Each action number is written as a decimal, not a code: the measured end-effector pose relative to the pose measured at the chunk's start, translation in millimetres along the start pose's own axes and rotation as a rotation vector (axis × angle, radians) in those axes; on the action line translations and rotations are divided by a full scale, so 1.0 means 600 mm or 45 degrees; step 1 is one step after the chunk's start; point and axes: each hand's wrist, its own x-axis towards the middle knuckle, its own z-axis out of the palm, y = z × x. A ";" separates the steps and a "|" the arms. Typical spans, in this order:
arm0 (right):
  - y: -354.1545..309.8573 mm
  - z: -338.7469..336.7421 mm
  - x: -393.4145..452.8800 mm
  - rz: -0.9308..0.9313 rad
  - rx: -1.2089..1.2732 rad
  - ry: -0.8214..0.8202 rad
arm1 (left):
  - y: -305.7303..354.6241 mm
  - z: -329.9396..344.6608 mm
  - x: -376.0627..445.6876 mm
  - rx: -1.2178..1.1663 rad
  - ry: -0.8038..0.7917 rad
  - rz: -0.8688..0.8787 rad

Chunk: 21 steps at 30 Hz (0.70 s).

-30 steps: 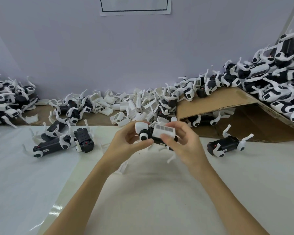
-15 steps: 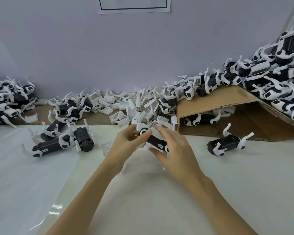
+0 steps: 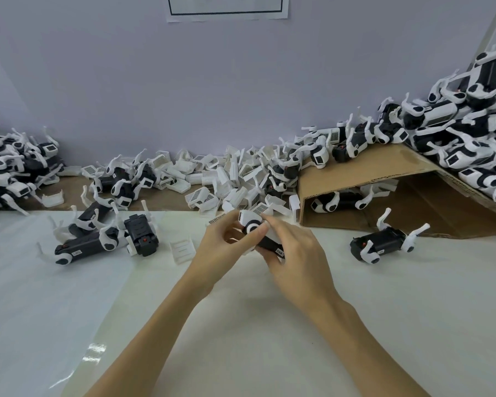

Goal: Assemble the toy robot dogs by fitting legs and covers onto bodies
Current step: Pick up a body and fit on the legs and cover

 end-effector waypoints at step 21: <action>0.042 -0.067 0.028 0.298 0.558 -0.404 | -0.001 -0.057 0.003 0.286 -0.178 0.309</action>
